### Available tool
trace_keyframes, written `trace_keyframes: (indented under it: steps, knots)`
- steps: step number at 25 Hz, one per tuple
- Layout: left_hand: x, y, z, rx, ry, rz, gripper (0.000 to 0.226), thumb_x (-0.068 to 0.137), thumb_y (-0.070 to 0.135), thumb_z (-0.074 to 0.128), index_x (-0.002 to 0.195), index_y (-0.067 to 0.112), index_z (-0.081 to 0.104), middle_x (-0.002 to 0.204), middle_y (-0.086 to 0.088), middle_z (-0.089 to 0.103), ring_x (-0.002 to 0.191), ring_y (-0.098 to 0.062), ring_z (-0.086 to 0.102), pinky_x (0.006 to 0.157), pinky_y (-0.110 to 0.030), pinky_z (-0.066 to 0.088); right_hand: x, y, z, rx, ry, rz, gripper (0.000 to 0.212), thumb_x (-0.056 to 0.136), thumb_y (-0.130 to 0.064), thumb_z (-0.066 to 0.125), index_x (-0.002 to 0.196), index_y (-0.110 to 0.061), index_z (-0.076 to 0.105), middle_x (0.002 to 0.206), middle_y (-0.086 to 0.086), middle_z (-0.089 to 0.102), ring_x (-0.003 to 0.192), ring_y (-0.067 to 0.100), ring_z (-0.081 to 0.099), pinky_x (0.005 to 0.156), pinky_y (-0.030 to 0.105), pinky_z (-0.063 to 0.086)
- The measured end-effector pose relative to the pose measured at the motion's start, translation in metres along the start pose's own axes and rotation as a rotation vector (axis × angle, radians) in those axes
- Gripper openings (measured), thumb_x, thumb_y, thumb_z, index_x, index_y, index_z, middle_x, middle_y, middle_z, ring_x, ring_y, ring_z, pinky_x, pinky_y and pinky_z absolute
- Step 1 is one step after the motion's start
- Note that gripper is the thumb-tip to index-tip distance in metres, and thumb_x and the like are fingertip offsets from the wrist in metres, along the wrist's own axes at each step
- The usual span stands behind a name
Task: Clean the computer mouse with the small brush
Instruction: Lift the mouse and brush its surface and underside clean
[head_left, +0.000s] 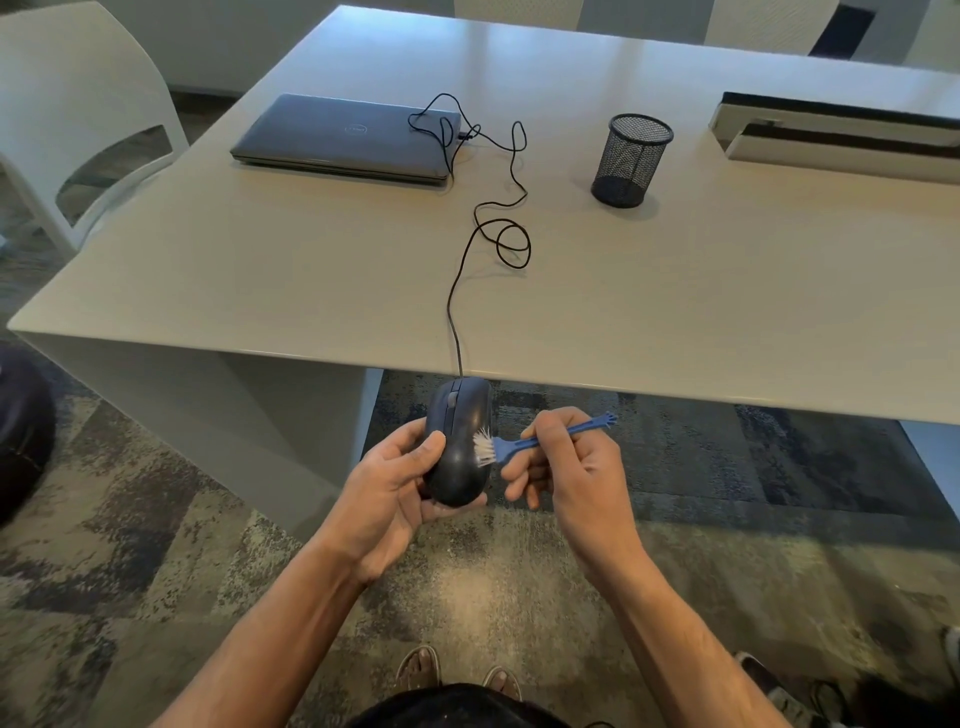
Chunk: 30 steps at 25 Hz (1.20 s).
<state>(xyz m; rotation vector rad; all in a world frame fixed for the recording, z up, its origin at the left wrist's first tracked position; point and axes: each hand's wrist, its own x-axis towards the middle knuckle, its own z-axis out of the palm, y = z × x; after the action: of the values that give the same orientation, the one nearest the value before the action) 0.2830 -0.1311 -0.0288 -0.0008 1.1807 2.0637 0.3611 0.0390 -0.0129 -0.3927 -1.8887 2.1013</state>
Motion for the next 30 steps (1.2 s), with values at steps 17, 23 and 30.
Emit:
trace_keyframes:
  steps: [17,23,30]
  knots:
    - [0.010,0.003,0.016,-0.062,0.101,-0.014,0.047,0.087,0.023,0.063,0.126,-0.003,0.055,0.121,-0.030,0.066,0.103,-0.040,0.071,0.072,-0.042,0.063,-0.031,0.011,0.000,-0.045,0.141,-0.113,0.028,0.105,-0.026,0.046,0.089,-0.008,0.059,0.067,0.014,0.072,0.051,0.021,0.066,0.044,0.025,0.047]
    - [0.012,0.002,0.018,-0.111,0.116,-0.037,0.050,0.085,0.019,0.066,0.127,-0.004,0.054,0.125,-0.030,0.065,0.110,-0.040,0.069,0.077,-0.047,0.062,-0.014,0.007,-0.004,0.068,0.242,-0.057,0.026,0.106,-0.020,0.043,0.093,-0.004,0.058,0.068,0.015,0.072,0.055,0.022,0.069,0.045,0.026,0.050]
    - [0.017,0.001,0.022,-0.107,0.141,0.000,0.058,0.086,0.023,0.065,0.133,-0.008,0.050,0.125,-0.033,0.064,0.116,-0.045,0.065,0.092,-0.052,0.057,-0.032,0.026,0.014,0.191,0.216,-0.034,0.025,0.107,-0.018,0.042,0.093,-0.004,0.055,0.069,0.019,0.072,0.055,0.025,0.068,0.045,0.028,0.050]
